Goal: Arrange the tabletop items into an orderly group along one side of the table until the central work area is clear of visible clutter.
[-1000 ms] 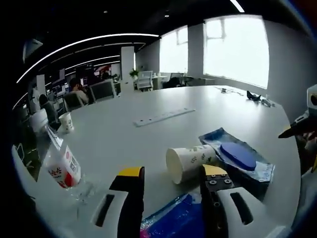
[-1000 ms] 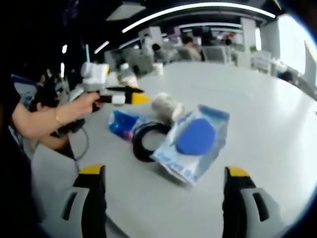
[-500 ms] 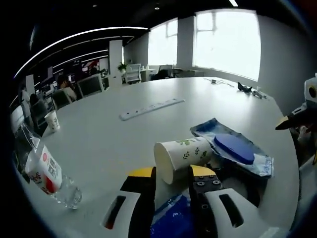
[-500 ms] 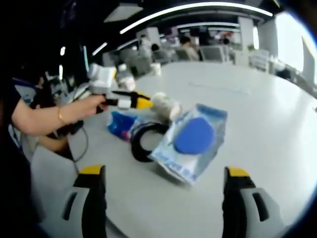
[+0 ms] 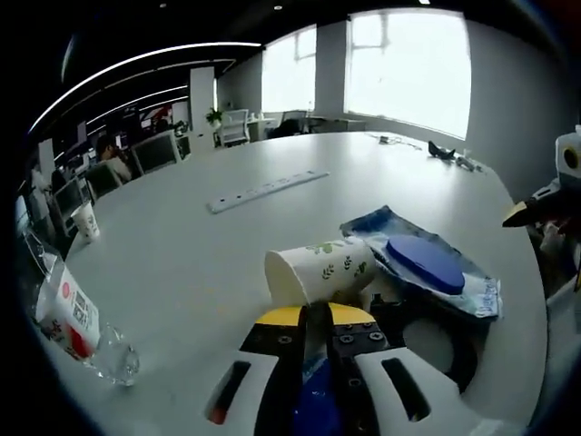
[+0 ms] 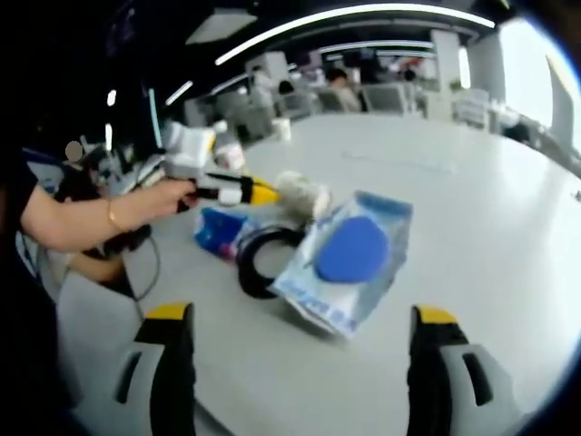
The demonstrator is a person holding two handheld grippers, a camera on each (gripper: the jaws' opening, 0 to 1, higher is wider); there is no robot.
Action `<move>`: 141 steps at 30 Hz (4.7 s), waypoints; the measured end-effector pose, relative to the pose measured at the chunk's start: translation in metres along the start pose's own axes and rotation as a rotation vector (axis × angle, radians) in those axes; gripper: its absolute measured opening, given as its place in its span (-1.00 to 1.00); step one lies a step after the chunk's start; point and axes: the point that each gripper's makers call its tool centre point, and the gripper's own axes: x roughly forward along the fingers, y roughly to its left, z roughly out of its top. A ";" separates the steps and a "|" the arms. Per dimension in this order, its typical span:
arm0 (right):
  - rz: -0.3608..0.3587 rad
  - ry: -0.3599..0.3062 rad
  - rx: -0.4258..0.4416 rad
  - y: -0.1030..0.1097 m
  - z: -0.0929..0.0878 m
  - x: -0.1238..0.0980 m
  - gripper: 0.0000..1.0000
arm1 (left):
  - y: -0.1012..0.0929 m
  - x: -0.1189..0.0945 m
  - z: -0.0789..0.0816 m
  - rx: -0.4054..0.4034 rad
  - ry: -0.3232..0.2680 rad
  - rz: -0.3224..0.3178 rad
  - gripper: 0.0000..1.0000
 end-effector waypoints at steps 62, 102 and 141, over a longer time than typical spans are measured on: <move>0.044 0.010 0.004 0.015 -0.002 0.003 0.88 | 0.037 -0.073 0.002 0.507 0.422 -0.011 -0.99; 0.034 0.023 0.037 0.007 -0.010 0.002 0.86 | 0.085 -0.069 -0.003 0.963 0.771 -0.072 -0.99; 0.029 0.013 0.083 0.001 -0.014 -0.001 0.85 | 0.087 -0.055 0.002 0.954 0.731 -0.125 -0.91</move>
